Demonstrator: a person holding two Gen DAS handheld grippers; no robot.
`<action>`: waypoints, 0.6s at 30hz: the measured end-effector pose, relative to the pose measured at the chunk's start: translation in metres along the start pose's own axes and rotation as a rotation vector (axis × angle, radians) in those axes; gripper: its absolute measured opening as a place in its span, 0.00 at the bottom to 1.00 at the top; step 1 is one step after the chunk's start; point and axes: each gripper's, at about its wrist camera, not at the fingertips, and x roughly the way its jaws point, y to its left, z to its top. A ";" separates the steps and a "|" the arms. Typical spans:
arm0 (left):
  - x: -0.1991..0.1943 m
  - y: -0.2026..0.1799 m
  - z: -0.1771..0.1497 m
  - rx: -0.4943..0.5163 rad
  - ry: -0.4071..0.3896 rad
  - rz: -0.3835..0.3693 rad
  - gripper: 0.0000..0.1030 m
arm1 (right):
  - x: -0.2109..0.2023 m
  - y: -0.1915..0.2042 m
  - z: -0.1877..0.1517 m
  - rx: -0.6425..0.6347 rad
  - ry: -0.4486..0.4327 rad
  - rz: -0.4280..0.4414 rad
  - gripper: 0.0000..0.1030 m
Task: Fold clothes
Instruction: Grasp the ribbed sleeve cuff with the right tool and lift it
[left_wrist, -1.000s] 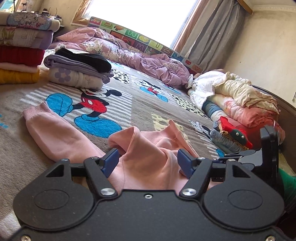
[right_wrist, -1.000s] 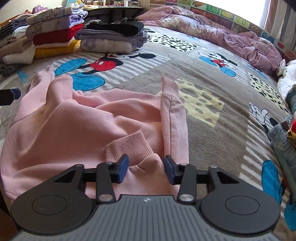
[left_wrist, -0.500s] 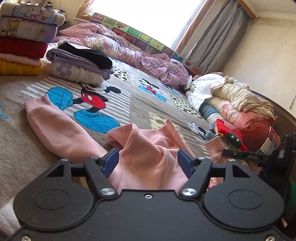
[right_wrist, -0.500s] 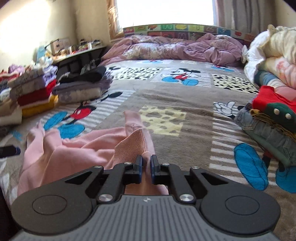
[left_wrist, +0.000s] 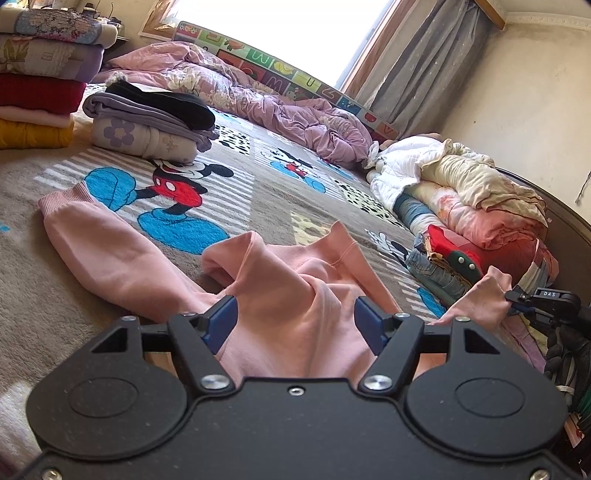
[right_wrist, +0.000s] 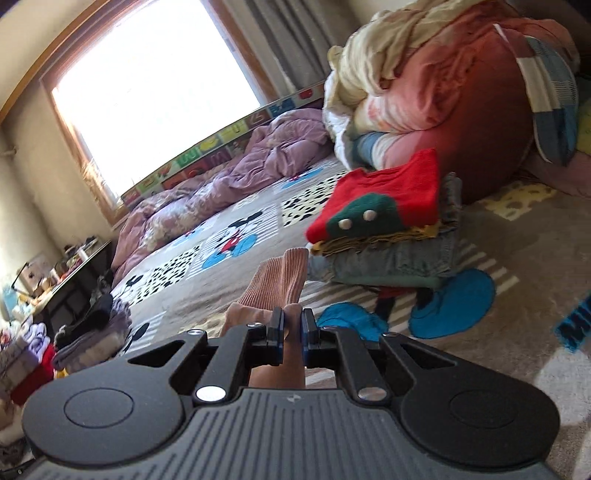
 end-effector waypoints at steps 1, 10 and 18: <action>0.000 0.000 -0.001 0.003 0.002 0.002 0.67 | -0.001 -0.008 -0.001 0.024 -0.007 -0.014 0.11; 0.006 -0.001 -0.004 0.011 0.016 0.017 0.67 | 0.004 -0.062 -0.022 0.200 -0.024 -0.103 0.10; 0.009 0.000 -0.005 0.007 0.025 0.020 0.67 | -0.008 -0.091 -0.052 0.327 -0.046 -0.162 0.10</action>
